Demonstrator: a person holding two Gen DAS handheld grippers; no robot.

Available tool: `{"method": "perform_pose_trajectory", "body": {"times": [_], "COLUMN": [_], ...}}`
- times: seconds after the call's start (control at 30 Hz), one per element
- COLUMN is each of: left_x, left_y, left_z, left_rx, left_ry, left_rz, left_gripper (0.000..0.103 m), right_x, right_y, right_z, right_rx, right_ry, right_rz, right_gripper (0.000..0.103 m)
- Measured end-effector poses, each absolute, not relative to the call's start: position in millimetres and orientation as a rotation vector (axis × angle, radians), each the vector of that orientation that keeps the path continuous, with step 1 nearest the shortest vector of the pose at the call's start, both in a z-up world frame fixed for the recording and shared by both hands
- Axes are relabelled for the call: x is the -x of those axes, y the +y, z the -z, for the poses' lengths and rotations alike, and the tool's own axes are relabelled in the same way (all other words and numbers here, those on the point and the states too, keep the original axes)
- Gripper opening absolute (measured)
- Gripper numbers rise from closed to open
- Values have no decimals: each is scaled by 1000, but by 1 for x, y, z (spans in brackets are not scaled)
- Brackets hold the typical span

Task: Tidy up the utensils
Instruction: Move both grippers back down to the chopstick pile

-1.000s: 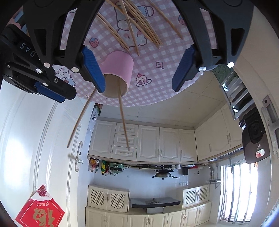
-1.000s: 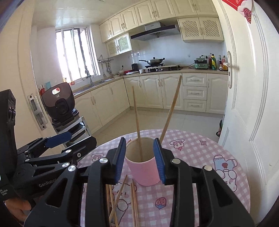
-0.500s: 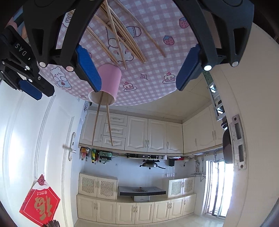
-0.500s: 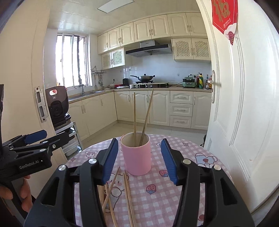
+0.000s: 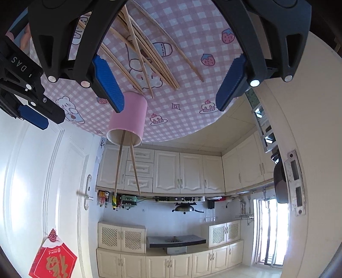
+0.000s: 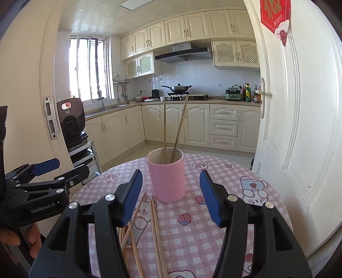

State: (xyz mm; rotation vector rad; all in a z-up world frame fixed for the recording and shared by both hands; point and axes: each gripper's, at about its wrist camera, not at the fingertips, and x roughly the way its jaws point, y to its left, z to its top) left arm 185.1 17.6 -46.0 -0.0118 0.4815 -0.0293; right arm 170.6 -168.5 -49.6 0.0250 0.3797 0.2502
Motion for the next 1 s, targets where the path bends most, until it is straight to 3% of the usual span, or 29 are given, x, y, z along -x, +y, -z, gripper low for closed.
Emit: {"method": "perform_pose_trajectory", "body": {"times": [0.13, 0.23, 0.3, 0.83, 0.93, 1.0], "left_x": [-207, -224, -232, -271, -280, -283], "left_y": [24, 30, 28, -25, -30, -33], "left_z": [68, 91, 104, 146, 152, 153], "left_rx": [96, 182, 191, -1, -23, -53], "left_ry": [639, 763, 827, 975, 1004, 1020], "left_rz": [68, 119, 138, 175, 174, 174], "left_gripper": [85, 62, 39, 27, 22, 11], "right_x": [-184, -191, -196, -216, -217, -219], "right_y": [-169, -170, -170, -183, -185, -186], "right_z": [68, 80, 87, 126, 127, 128], "right_rx": [-28, -27, -28, -53, -61, -70], "right_ry": [471, 526, 556, 708, 716, 722], "right_rz": [-291, -309, -317, -329, -333, -342], "right_gripper": [53, 53, 53, 53, 53, 53]}}
